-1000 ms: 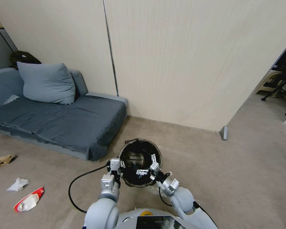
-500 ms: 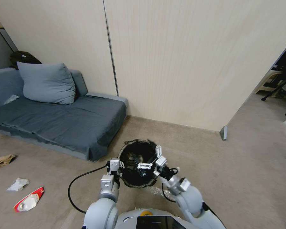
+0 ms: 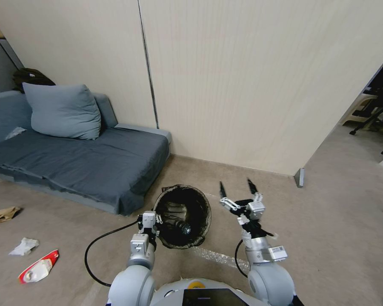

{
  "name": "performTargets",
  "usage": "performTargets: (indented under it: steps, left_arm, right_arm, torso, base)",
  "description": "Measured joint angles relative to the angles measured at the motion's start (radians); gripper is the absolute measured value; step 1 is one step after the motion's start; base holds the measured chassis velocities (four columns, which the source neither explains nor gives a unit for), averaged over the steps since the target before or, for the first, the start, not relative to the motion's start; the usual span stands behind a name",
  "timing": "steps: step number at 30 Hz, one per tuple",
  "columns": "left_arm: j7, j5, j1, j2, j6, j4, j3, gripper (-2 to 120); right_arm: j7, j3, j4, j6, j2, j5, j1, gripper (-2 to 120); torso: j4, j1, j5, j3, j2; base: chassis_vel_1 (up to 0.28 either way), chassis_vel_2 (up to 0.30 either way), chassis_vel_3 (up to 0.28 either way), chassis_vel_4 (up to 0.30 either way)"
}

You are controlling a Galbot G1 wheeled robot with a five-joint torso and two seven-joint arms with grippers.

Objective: Pick up the trash bin, then pick up the garbage from the floor and place it into the trash bin.

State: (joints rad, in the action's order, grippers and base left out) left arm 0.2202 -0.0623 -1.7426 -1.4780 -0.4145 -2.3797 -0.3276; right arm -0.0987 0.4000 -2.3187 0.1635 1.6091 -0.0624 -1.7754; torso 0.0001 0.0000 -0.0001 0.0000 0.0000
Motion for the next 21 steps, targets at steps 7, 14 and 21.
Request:
performTargets:
  steps: [7,14,21]
  left_arm:
    - [0.003,0.007,0.000,0.001,0.004,-0.004,0.000,1]
    - [0.003,0.006,0.000,0.001,0.003,-0.007,0.006,1]
    - [0.007,0.004,-0.001,0.001,-0.004,-0.011,0.005,1]
  right_arm:
    - [0.011,0.020,0.012,0.016,0.003,-0.005,-0.029,100]
    - [0.024,0.022,0.022,0.030,0.001,-0.009,-0.033,100]
    - [0.035,0.023,0.031,0.051,0.001,0.009,-0.029,100]
  torso:
    - [-0.0002,0.000,0.0000,0.000,0.000]
    - [-0.0002,0.000,0.0001,0.000,0.000]
    - [-0.0001,0.000,0.0001,0.000,0.000]
  base:
    - [0.000,0.000,0.000,0.000]
    - [0.000,0.000,0.000,0.000]
    - [0.044,0.040,0.040,0.040]
